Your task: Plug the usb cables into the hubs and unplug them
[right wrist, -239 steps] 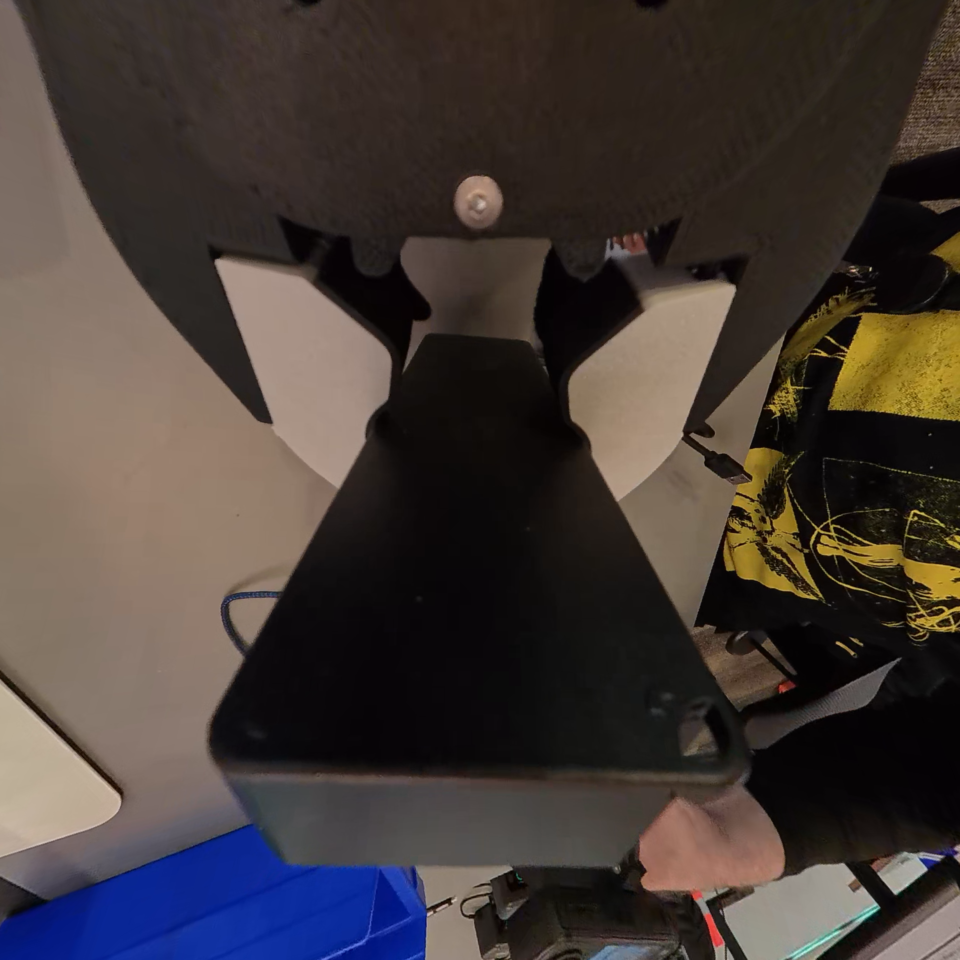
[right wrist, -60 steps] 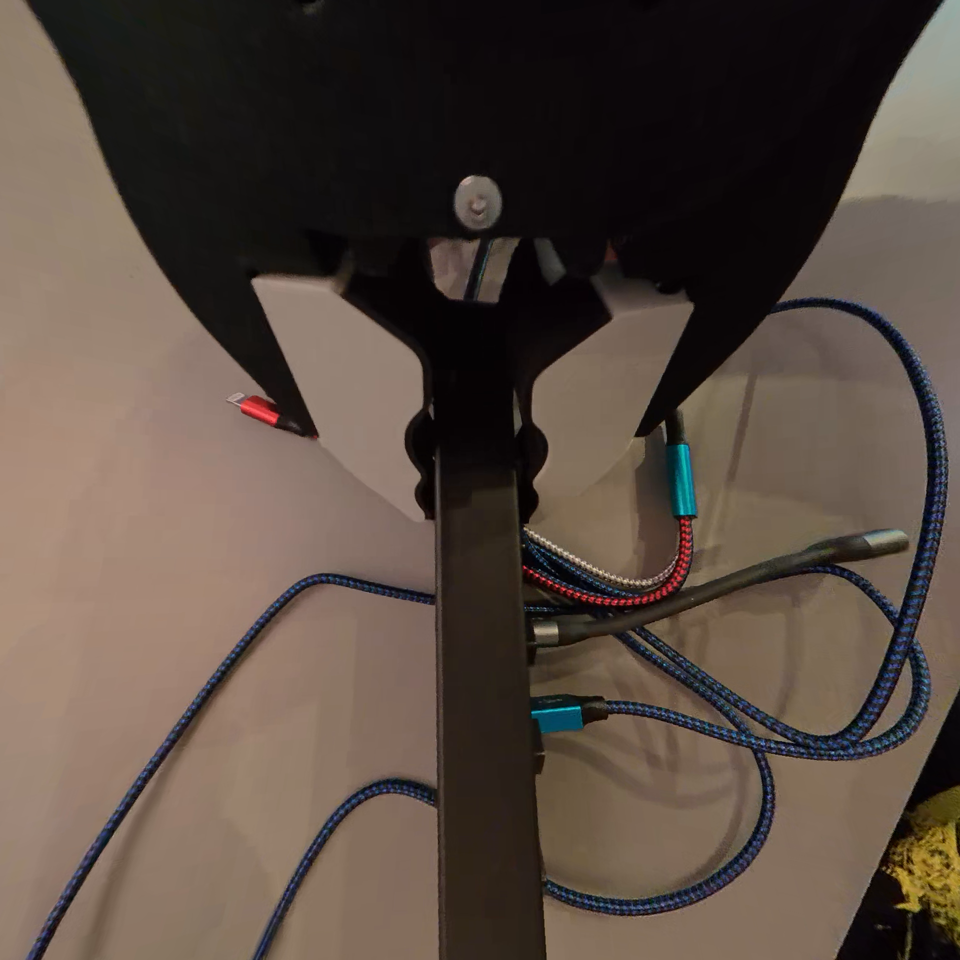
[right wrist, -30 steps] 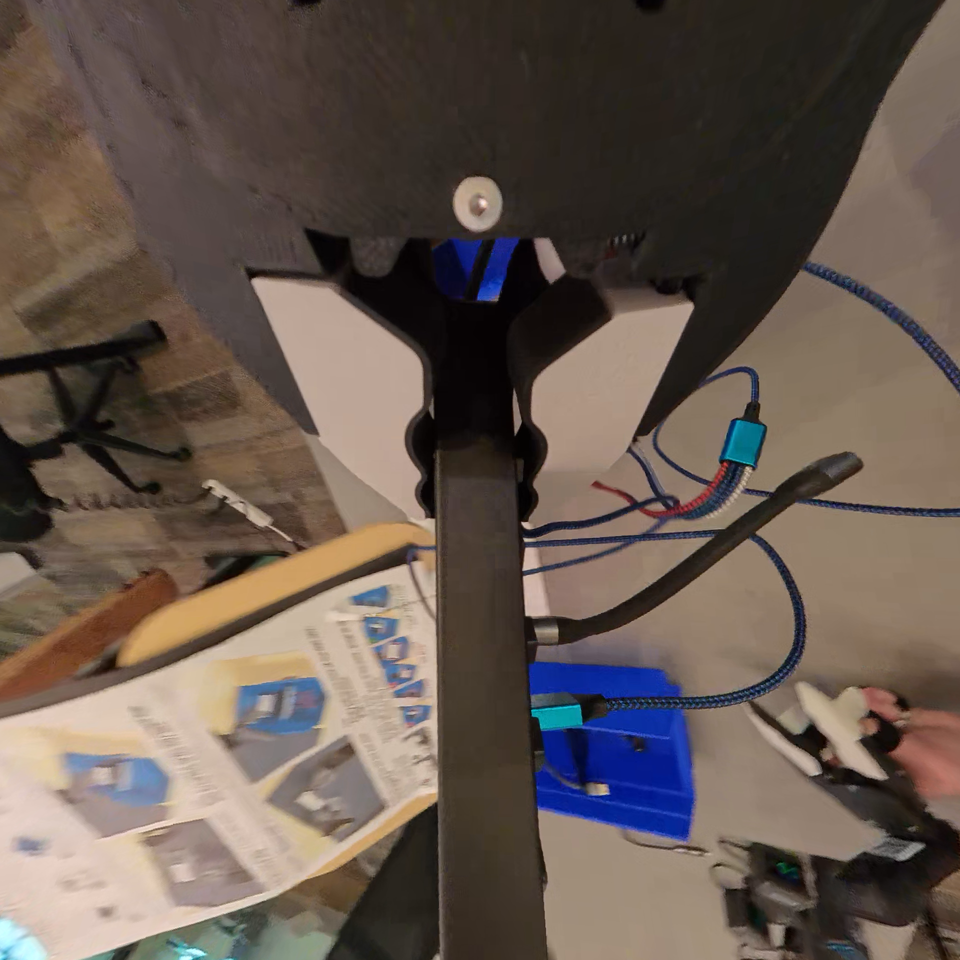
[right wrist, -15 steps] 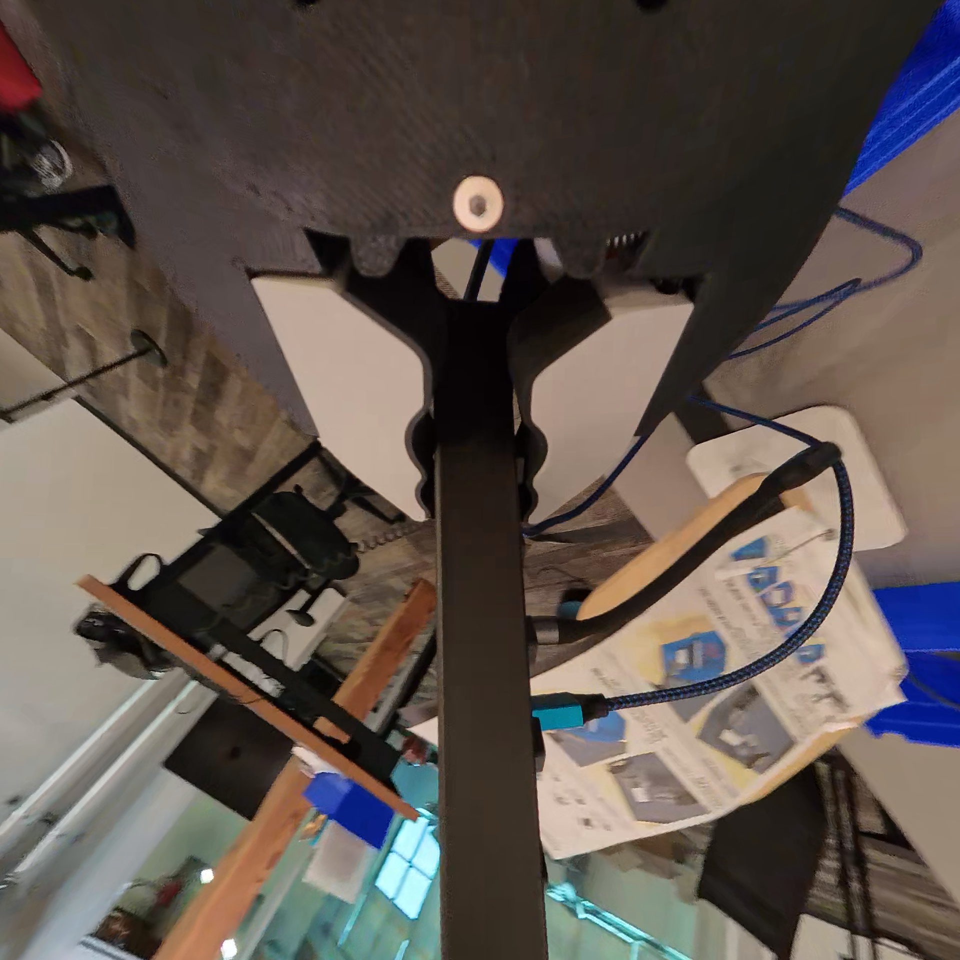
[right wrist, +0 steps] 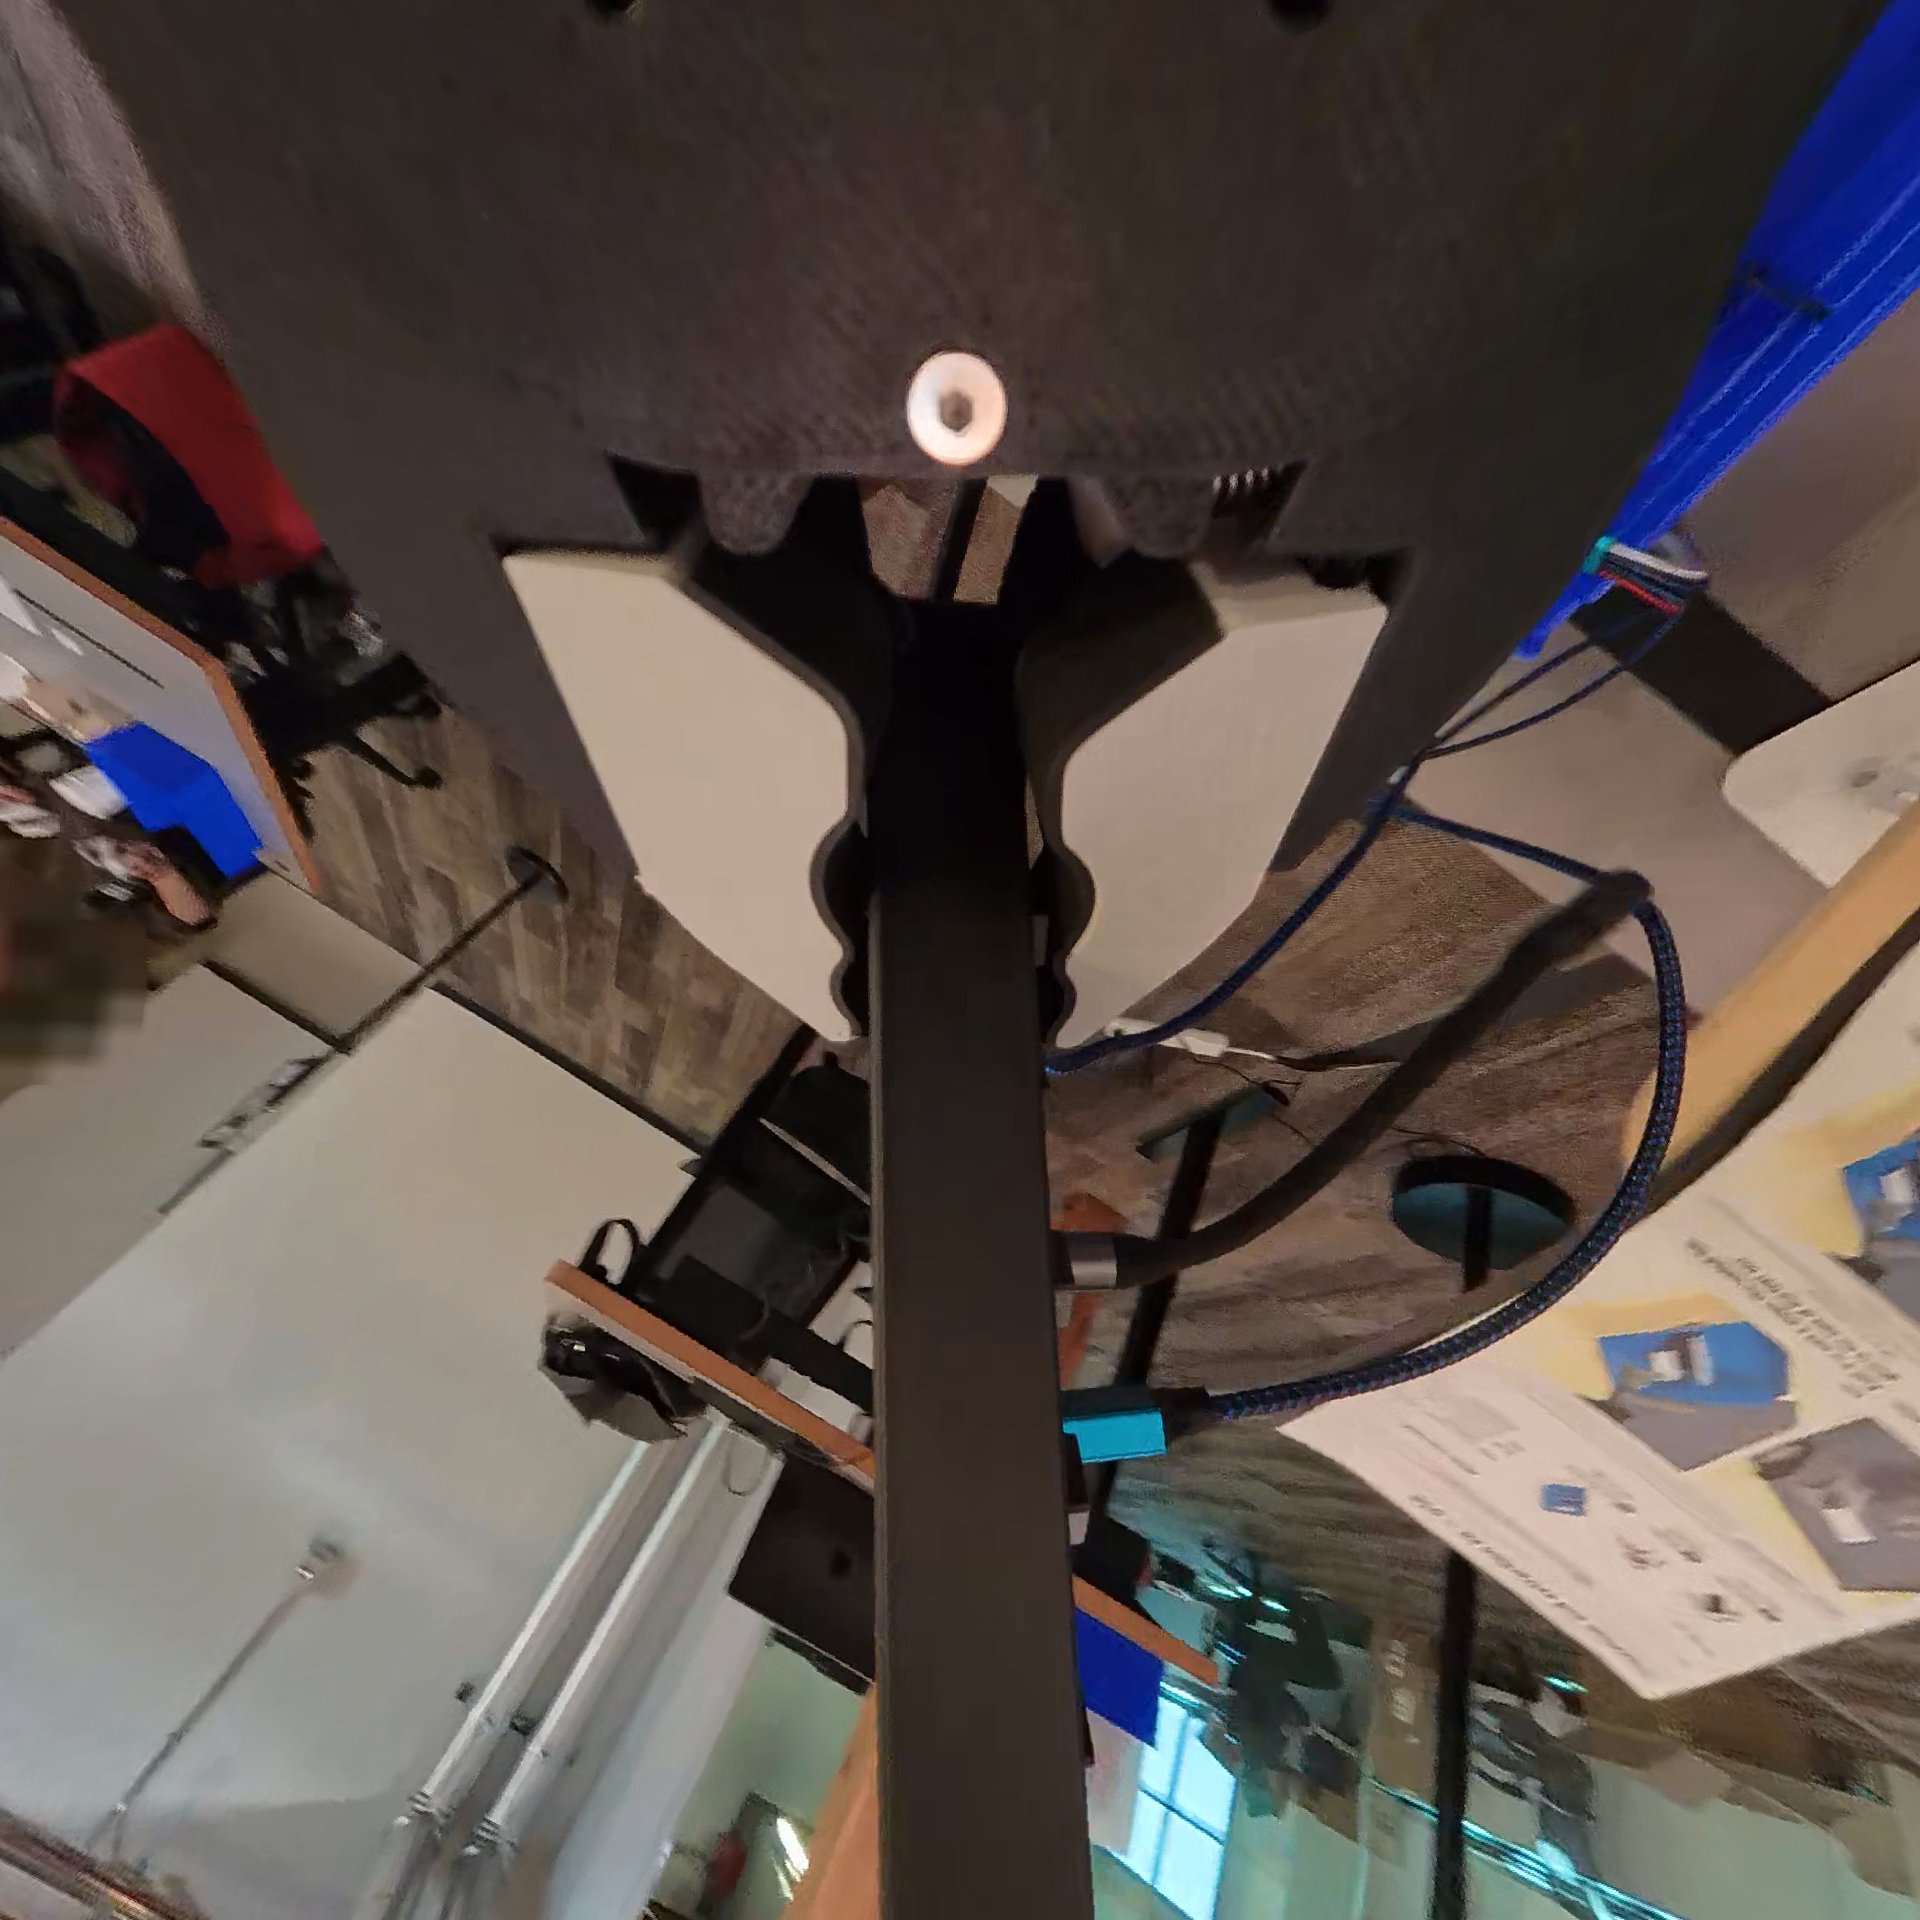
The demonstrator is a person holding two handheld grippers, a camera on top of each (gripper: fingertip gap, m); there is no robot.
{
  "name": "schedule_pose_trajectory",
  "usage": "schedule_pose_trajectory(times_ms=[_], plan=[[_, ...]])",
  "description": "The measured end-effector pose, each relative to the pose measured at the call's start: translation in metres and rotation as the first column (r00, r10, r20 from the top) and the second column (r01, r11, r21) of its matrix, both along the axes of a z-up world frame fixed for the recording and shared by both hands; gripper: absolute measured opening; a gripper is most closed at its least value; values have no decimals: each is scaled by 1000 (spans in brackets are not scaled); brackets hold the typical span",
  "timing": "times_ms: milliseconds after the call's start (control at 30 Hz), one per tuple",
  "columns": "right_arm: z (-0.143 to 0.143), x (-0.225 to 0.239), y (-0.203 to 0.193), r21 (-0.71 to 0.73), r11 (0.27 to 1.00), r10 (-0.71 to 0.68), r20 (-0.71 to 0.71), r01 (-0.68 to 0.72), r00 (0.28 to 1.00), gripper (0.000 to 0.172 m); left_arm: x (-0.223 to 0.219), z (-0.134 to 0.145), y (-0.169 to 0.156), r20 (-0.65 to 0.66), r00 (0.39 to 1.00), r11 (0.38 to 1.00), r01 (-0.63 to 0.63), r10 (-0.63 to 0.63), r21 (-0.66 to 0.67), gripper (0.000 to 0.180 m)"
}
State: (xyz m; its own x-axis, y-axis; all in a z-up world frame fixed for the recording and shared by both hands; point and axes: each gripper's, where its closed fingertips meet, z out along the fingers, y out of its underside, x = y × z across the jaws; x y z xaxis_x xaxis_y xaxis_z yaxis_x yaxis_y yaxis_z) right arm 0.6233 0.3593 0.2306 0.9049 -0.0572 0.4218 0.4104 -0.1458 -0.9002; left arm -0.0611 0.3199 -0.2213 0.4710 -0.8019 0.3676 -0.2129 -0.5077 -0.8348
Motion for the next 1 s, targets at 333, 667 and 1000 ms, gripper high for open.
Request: schedule_pose_trajectory(times_ms=[333, 667, 1000], plan=[[53, 12, -13, 28, 997, -69, 27, 68, 997, 28, -1, 2, 0, 24, 1000, 1000, 1, -1, -2, 78], [-22, -26, 24, -73, 997, 20, 25, -18, 999, 28, 0, 3, -1, 25, 1000, 1000, 6, -6, 3, 78], [-135, -10, 66, -75, 997, -37, -66, 32, 997, 28, -1, 5, -2, 38, 999, 1000, 9, -9, 16, 77]])
